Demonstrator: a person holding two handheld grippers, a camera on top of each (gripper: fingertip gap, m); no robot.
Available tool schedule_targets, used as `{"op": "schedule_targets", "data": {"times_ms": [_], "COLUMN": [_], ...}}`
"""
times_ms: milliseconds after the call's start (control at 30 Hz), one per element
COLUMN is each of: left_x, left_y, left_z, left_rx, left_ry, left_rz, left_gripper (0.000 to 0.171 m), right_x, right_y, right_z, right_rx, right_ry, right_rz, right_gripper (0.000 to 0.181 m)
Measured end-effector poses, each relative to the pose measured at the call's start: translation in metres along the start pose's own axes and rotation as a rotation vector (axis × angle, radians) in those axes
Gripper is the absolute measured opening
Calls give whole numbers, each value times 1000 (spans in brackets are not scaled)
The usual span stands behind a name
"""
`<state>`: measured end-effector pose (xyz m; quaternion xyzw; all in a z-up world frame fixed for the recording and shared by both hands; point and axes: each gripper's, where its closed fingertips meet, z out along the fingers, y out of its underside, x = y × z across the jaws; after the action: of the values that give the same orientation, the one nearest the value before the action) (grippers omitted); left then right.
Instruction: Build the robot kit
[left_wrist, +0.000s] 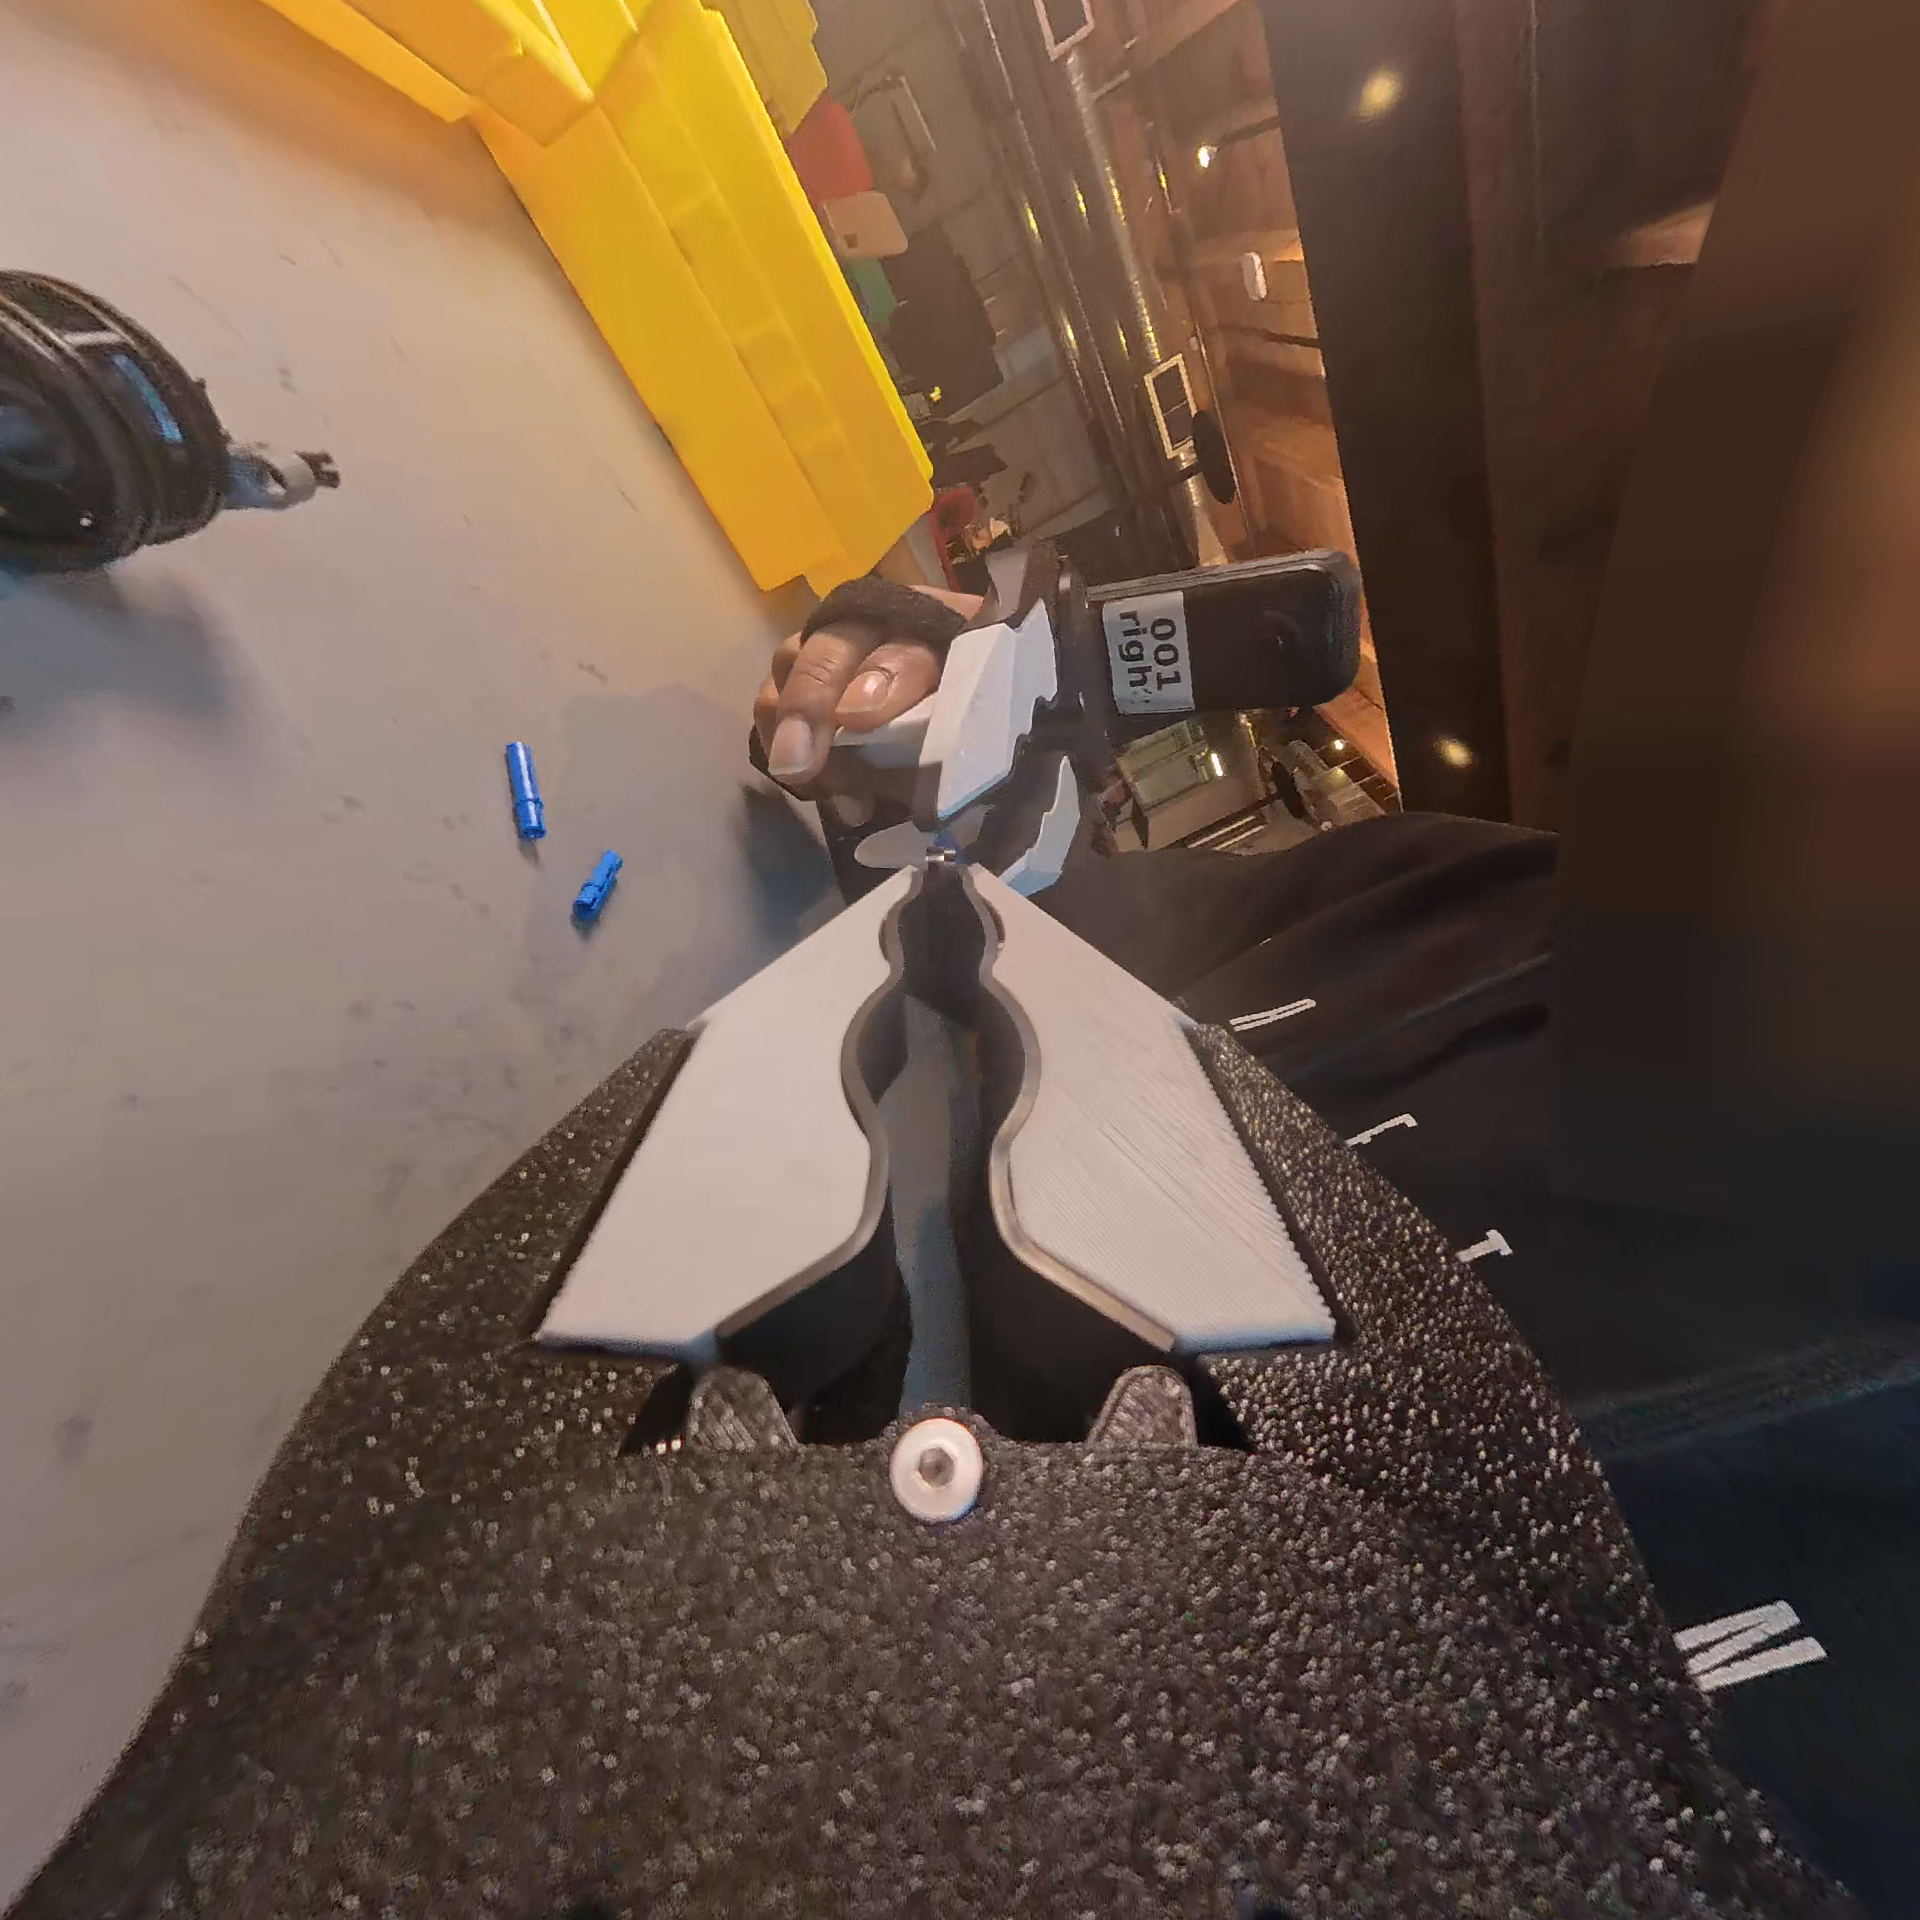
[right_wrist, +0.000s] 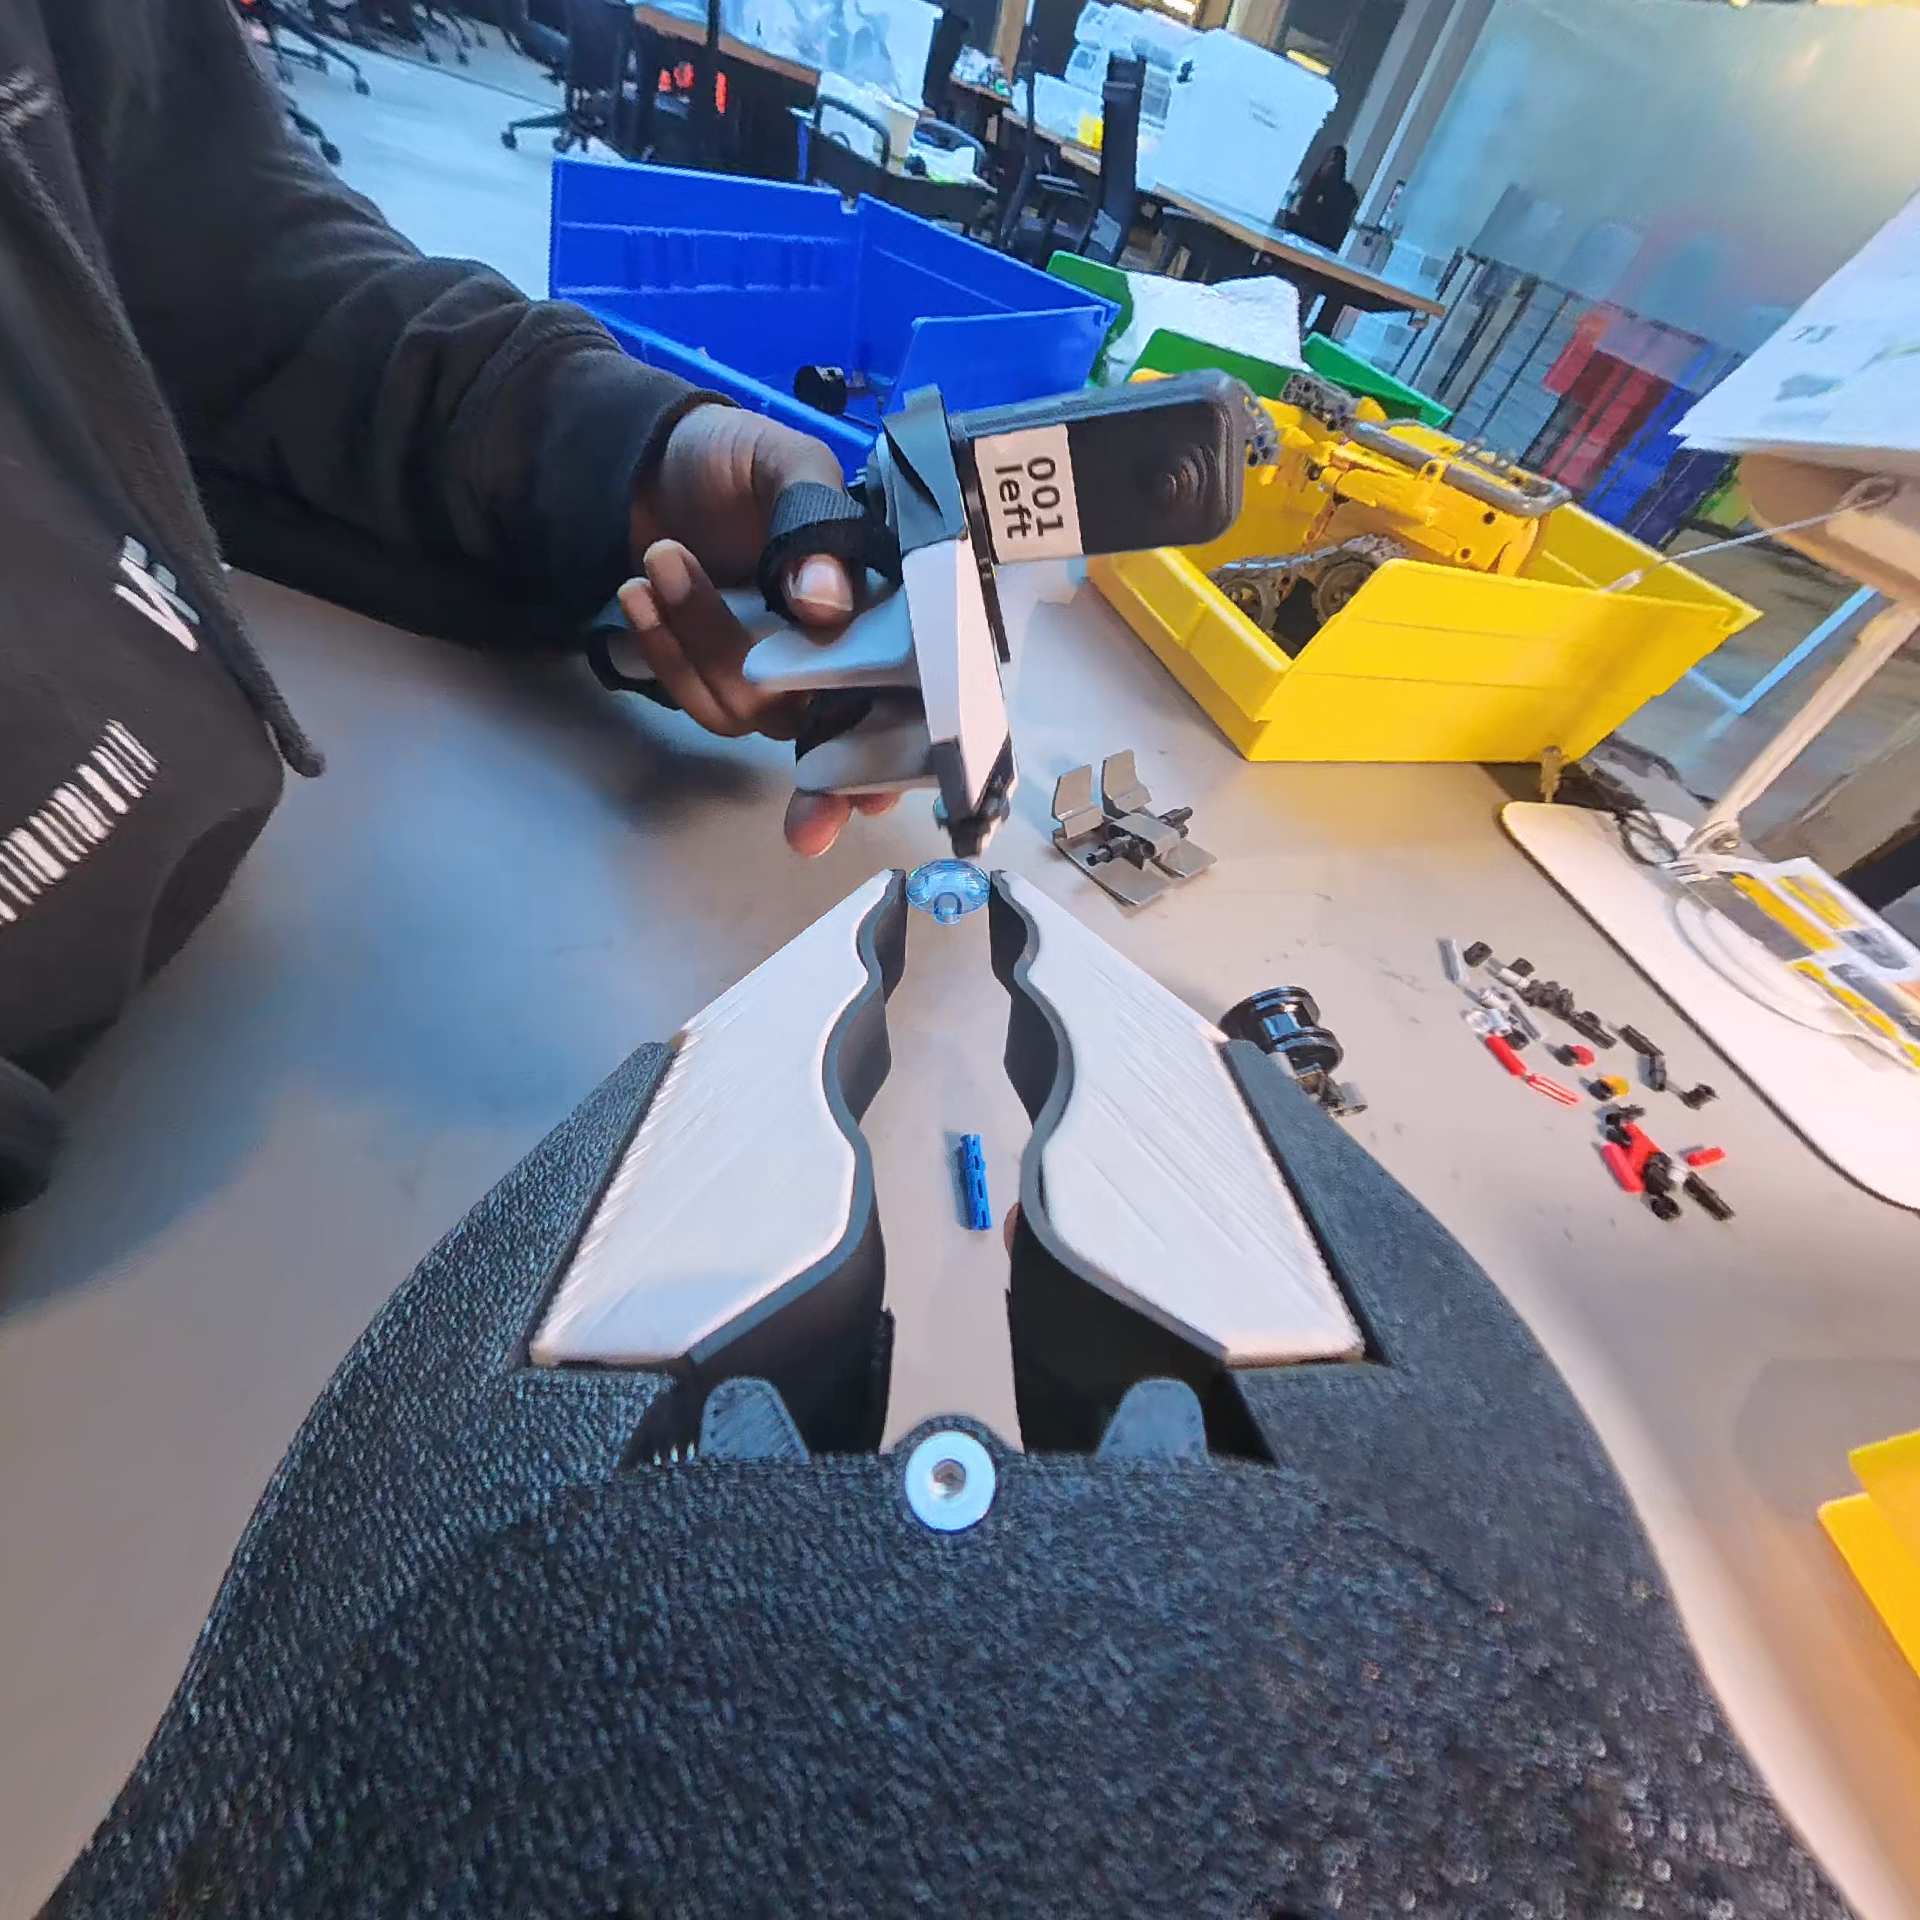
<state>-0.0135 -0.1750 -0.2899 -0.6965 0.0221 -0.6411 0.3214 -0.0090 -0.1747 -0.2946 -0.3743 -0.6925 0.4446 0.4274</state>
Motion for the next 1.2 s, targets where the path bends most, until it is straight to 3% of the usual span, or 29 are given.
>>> {"op": "schedule_targets", "data": {"times_ms": [233, 533, 700, 800, 1067, 1200], "left_x": [-9, -33, -57, -69, -75, -70], "left_y": [-2, 25, 33, 40, 41, 46], "left_z": [-9, -7, -11, -12, -13, -11], "left_rx": [-42, -318, -503, -606, -676, -675], "left_ry": [-136, -437, -667, -735, -792, -741], "left_rz": [167, 667, 1113, 1281, 1475, 1436], "left_gripper": [4, 4, 4, 4, 4, 11], "right_x": [-5, -26, -30, -30, -29, -28], "right_y": [7, 53, 71, 73, 72, 67], "right_z": [3, 12, 9, 8, 4, 2], "right_rx": [-38, -324, -469, -490, -483, -448], "right_ry": [-31, -121, -133, -134, -139, -149], "right_rz": [14, -26, -47, -15, 38, 77], "right_gripper": [16, 16, 16, 16, 26, 29]}}
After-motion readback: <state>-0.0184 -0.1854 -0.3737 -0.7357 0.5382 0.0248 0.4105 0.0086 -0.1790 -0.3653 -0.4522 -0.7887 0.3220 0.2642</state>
